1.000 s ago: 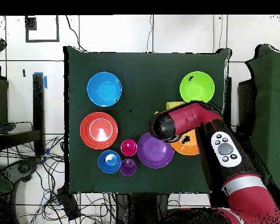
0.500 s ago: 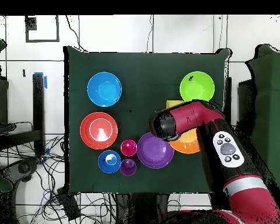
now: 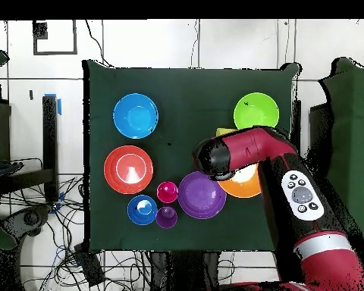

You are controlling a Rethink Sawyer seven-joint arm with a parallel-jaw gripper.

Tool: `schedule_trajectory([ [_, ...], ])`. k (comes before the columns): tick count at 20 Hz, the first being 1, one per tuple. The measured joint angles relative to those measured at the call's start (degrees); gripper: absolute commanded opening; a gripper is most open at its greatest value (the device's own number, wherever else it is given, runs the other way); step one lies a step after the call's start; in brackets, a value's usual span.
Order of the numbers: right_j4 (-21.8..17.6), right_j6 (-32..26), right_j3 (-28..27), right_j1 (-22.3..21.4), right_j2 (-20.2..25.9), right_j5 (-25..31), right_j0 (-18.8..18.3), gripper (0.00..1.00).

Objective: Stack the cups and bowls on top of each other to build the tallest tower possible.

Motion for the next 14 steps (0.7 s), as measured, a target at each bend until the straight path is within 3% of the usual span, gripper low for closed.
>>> schedule_trajectory([
  [14, 1.26, 0.00, -0.14, -1.05, 1.11, 2.00, 0.00, 1.00],
])
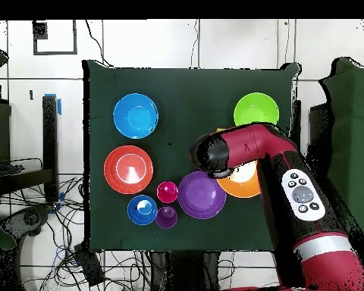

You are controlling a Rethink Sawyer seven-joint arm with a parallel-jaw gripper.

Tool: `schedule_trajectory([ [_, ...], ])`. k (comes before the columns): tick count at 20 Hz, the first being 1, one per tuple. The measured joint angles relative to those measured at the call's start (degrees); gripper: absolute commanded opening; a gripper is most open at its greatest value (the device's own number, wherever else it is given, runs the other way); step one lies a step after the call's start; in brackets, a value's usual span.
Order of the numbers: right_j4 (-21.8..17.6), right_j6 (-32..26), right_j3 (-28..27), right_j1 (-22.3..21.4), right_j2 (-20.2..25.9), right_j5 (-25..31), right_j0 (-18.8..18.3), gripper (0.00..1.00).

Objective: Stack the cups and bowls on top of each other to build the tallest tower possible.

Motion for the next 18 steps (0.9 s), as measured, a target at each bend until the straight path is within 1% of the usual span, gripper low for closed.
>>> schedule_trajectory([
  [8, -0.07, 0.00, -0.01, 0.11, 0.02, 0.01, 0.22, 1.00],
  [18, -0.13, 0.00, -0.02, 1.11, 0.00, 0.00, 1.69, 1.00],
])
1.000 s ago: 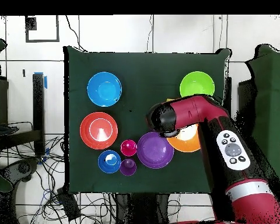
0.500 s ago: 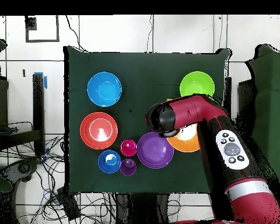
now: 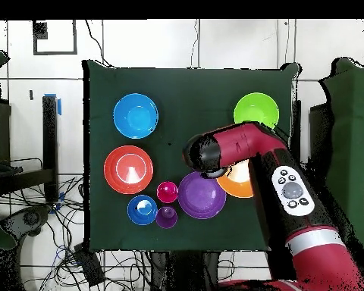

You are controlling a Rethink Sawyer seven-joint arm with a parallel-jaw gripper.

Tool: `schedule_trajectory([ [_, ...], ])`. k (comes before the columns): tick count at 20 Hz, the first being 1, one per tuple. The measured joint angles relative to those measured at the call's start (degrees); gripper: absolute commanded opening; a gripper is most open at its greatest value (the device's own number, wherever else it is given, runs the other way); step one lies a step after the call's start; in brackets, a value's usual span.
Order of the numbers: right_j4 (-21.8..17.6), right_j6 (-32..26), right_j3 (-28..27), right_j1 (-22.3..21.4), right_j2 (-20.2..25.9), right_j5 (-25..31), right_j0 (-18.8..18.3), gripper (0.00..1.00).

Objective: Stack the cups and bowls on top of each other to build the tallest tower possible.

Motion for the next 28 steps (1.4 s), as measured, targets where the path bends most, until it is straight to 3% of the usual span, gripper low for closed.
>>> schedule_trajectory([
  [5, -0.01, 0.00, -0.01, 0.91, -0.12, -0.02, 1.26, 1.00],
  [9, -2.74, 0.00, -0.11, 1.44, -0.68, -1.45, 2.74, 1.00],
  [20, -17.49, 0.00, -1.18, 1.40, -4.34, -9.59, 7.88, 1.00],
  [28, -18.59, 0.00, -1.95, 1.35, -5.85, -10.84, 8.36, 1.00],
])
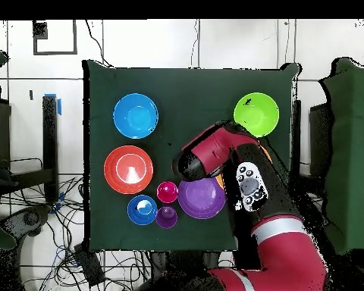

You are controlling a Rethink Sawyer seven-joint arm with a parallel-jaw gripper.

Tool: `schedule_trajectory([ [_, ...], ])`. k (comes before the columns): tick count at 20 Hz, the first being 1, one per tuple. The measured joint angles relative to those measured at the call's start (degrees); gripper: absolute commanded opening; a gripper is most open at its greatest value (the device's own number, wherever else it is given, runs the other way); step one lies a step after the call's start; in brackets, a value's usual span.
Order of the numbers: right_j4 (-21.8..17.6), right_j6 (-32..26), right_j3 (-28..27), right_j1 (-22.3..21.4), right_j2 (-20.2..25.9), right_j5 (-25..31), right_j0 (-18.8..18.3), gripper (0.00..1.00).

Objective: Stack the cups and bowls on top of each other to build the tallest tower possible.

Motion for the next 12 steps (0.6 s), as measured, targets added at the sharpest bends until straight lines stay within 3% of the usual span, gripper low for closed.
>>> schedule_trajectory([
  [12, 0.00, 0.00, -0.30, -0.06, -1.89, -0.01, 0.00, 1.00],
])
